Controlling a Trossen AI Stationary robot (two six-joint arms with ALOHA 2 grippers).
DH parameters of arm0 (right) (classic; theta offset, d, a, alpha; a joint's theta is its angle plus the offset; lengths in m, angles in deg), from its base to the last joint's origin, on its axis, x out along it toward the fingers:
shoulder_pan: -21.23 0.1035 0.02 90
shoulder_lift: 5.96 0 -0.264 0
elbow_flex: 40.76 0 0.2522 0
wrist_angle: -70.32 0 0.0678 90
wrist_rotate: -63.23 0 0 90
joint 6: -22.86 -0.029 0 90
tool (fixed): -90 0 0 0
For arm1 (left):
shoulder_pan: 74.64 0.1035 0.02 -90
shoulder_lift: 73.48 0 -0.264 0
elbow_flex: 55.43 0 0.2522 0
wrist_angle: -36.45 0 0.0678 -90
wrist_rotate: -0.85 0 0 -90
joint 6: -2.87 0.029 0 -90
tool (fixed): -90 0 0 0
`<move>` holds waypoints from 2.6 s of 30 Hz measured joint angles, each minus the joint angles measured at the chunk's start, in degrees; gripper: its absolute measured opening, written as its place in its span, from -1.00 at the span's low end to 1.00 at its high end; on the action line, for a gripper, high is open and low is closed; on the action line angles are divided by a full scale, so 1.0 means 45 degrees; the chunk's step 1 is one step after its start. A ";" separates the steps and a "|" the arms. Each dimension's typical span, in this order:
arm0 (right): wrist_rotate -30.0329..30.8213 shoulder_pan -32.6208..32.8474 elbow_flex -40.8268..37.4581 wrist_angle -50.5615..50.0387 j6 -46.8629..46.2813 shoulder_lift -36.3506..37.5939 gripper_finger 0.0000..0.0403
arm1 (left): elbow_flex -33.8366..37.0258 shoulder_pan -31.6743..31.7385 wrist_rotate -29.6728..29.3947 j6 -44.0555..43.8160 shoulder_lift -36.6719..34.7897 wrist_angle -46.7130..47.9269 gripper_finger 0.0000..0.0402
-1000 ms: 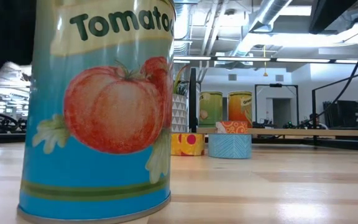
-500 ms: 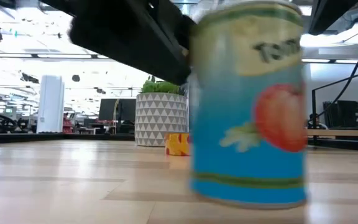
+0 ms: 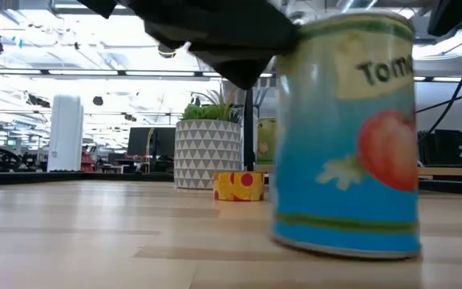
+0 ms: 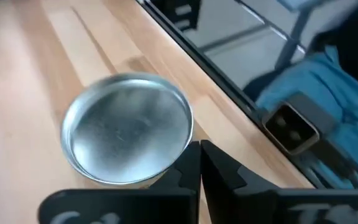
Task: Pick and place cans onto a shelf
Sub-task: Adjust the canned goods
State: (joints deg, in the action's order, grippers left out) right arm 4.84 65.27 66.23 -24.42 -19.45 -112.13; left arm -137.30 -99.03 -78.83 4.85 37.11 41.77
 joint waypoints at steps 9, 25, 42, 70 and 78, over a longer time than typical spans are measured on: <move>0.0237 0.0308 0.0000 -0.0059 -0.0299 0.0000 -0.88 | 0.0000 -0.0240 -0.0264 -0.0474 0.0000 -0.0044 -1.00; 0.0336 0.0279 0.0000 -0.0284 -0.0494 0.0000 -0.88 | -0.1349 0.0561 -0.1135 0.0598 0.1724 -0.0987 -1.00; 0.0789 0.0882 0.0000 -0.0866 -0.1471 0.0000 -0.87 | -0.1651 0.0913 -0.3429 0.0838 0.0054 0.5578 -1.00; 0.3558 -0.3188 -0.1282 -0.1999 -0.2393 0.2086 -0.93 | 0.3860 0.3579 -0.5493 0.0304 -0.2777 0.4672 -1.00; 0.3600 -0.2710 -0.1282 -0.2019 -0.2404 0.2336 -0.87 | 0.0946 0.3815 -0.4388 0.1551 -0.0362 0.5257 -1.00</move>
State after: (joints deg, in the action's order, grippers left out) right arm 21.04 53.08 60.46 -33.50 -30.27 -101.62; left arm -133.05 -81.86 -98.58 11.84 35.48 65.42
